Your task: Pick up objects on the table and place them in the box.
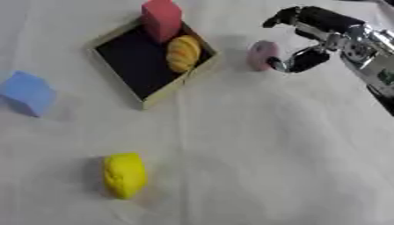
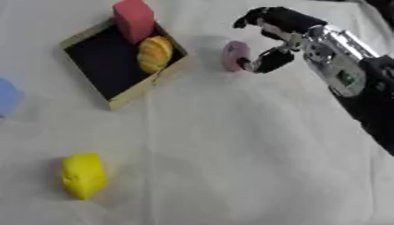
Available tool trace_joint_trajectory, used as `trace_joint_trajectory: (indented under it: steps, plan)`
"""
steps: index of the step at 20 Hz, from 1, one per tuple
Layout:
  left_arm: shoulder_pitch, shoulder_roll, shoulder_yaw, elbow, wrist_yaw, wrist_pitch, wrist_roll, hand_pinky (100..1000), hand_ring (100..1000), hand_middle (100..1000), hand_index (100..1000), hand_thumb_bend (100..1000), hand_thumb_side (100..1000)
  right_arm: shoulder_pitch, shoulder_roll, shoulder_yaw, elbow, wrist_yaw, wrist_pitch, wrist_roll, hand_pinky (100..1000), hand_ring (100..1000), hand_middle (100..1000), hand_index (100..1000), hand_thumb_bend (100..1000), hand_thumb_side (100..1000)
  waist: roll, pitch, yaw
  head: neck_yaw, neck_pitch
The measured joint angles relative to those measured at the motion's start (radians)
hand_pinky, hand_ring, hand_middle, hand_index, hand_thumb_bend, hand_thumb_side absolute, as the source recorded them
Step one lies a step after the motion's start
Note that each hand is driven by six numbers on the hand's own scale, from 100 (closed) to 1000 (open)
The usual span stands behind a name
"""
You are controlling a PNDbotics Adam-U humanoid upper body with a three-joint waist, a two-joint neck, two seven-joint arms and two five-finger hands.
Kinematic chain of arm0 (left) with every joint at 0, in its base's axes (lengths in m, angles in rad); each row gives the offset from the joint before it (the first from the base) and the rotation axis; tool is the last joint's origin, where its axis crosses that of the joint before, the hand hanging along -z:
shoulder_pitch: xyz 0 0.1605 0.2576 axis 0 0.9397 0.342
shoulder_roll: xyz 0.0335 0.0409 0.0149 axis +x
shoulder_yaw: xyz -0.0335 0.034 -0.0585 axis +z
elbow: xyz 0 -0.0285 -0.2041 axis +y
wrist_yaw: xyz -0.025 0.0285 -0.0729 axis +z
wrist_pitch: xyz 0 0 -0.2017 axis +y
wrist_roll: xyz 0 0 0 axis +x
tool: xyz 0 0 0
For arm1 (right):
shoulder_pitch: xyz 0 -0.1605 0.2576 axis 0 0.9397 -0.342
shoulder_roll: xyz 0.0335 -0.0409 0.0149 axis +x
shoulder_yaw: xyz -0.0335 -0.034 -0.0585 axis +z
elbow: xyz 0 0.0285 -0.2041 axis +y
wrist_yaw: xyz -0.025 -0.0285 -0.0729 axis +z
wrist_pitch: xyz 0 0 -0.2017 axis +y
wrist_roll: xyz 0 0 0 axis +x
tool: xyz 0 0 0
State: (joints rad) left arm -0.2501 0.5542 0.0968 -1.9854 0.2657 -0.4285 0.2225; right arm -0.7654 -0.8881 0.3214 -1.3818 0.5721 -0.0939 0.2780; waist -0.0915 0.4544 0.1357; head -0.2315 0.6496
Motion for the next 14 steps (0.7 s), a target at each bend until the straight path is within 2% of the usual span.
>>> trace_joint_trajectory:
  steps: [4,6,10,14]
  plan:
    - [-0.005,0.0,0.0,0.0,-0.001,0.002,-0.002,682,677,609,754,100,600,-0.003,0.013,0.001,0.015,0.01,-0.001,0.002,875,881,757,850,244,359,0.0,0.008,0.002,0.0,0.0]
    - [-0.005,0.0,0.0,0.0,-0.002,0.002,-0.003,682,677,609,754,100,601,-0.01,0.02,0.004,0.026,0.017,-0.001,0.003,869,863,715,809,168,387,0.0,0.01,0.004,0.0,0.0]
    - [-0.006,0.0,0.0,0.0,-0.002,0.002,-0.003,683,677,609,755,100,601,-0.019,0.033,0.006,0.051,0.039,0.002,0.005,863,850,705,795,153,438,0.0,0.013,0.007,0.0,-0.001]
    - [-0.006,-0.001,0.0,0.0,-0.002,0.002,-0.004,683,677,610,755,100,600,-0.028,0.041,0.006,0.072,0.072,0.006,0.003,853,822,670,766,144,432,0.0,0.013,0.011,0.0,-0.001]
